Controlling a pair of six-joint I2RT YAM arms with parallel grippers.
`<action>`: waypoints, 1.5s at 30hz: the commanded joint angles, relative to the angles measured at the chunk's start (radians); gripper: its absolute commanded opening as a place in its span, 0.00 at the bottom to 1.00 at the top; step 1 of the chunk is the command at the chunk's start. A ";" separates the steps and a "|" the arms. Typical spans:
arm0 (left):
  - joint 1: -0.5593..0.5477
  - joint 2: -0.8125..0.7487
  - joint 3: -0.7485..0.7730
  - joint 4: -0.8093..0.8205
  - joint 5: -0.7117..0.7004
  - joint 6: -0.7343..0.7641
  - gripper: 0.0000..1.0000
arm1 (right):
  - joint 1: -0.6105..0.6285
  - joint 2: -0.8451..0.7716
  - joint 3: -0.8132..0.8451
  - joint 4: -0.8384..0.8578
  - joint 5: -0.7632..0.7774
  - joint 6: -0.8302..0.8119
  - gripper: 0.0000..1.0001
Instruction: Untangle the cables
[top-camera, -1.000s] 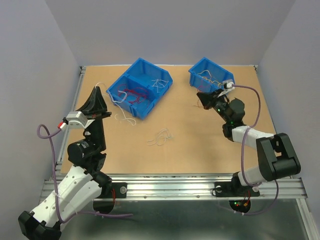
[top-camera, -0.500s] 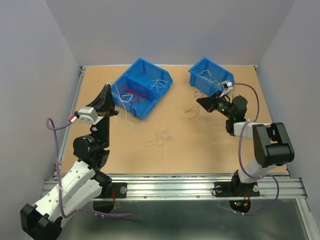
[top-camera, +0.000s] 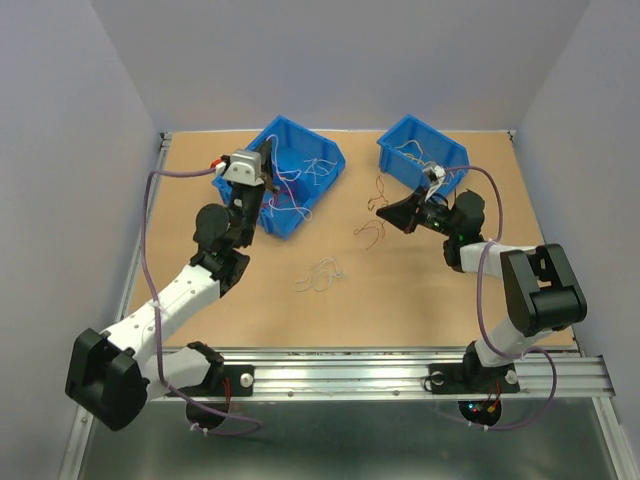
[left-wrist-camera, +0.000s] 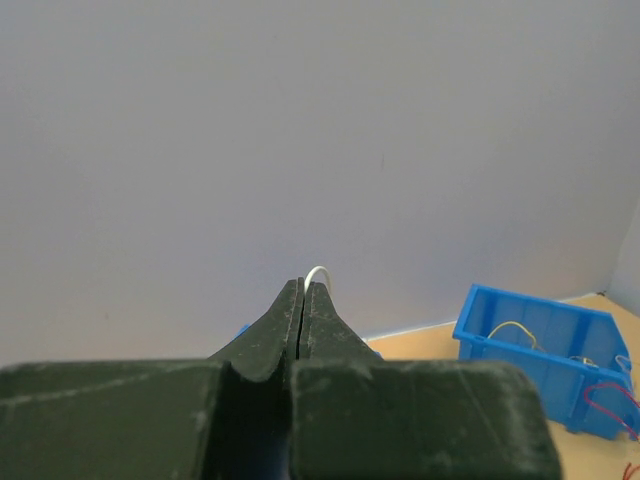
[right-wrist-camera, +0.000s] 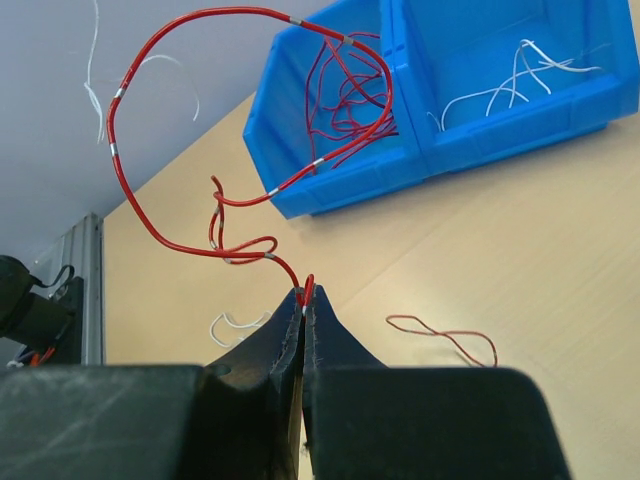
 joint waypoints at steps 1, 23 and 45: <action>0.003 0.104 0.117 0.041 0.006 0.049 0.00 | 0.014 -0.043 0.043 0.058 -0.009 -0.022 0.01; 0.116 0.937 1.072 -0.304 -0.238 0.162 0.00 | 0.016 -0.113 -0.012 0.052 0.065 -0.031 0.01; 0.150 1.014 0.931 -0.562 -0.020 0.155 0.07 | 0.019 -0.122 -0.015 0.053 0.068 -0.028 0.01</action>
